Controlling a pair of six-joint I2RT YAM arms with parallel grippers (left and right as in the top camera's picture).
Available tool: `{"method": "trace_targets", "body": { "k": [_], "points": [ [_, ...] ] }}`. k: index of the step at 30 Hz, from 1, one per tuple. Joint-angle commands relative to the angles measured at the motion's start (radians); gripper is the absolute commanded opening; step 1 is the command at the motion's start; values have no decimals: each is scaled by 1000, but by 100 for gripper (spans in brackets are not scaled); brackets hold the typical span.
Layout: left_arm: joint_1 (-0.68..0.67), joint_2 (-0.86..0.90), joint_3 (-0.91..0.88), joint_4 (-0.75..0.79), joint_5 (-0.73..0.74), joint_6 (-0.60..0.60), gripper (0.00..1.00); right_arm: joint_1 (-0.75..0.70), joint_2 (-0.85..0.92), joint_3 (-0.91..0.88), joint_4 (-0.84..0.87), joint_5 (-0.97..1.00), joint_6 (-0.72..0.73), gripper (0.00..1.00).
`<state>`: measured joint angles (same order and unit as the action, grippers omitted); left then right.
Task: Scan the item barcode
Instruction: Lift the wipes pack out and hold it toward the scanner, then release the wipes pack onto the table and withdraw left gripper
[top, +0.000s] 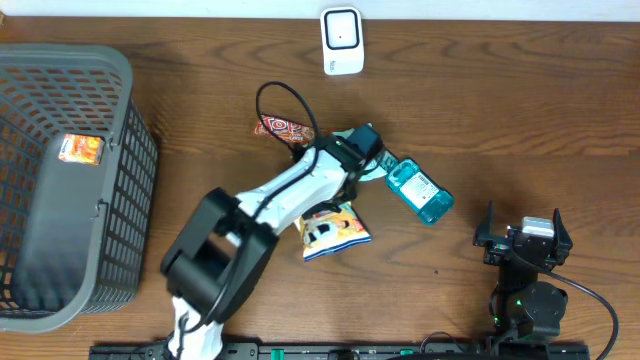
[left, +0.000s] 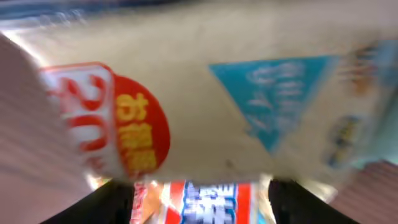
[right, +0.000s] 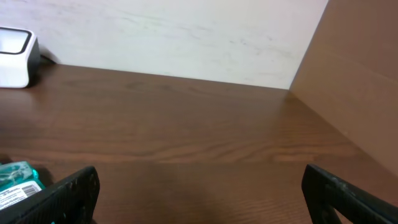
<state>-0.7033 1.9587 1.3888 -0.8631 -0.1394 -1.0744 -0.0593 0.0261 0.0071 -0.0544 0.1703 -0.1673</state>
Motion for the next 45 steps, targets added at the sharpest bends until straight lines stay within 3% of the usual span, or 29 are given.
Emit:
{"method": "trace_targets", "body": {
  "k": [1,5,10,12,22,29,34,40,41,42,43,45],
  "points": [
    [6,-185,7,16,-72,8,71,-2,0,-2,-3,3,-10,99],
    [6,-279,7,42,-158,9,67,-2,0,-2,-2,3,-10,99],
    [6,-256,-6,42,-191,8,15,-2,0,-2,-3,3,-10,99],
    [6,-227,-22,41,-187,-1,8,-2,0,-2,-3,3,-10,99],
    [6,18,-76,80,-180,-64,8,-2,0,-2,-2,3,-10,99],
    [4,213,-76,94,-62,-64,8,-2,0,-2,-3,3,-10,99],
    [3,175,-61,59,-86,-59,8,-2,0,-2,-3,3,-10,99],
    [4,-32,-26,-35,-256,-59,9,-2,0,-2,-2,3,-10,99],
    [4,-75,-26,-35,-273,-60,17,-2,0,-2,-2,3,-10,99],
    [5,-116,-26,-32,-285,-60,33,-2,0,-2,-3,3,-10,99],
    [5,-148,-26,-24,-297,-60,44,-2,0,-2,-3,3,-10,99],
    [6,-197,-26,-6,-316,-60,55,-2,0,-2,-3,3,-10,99]
  ]
}}
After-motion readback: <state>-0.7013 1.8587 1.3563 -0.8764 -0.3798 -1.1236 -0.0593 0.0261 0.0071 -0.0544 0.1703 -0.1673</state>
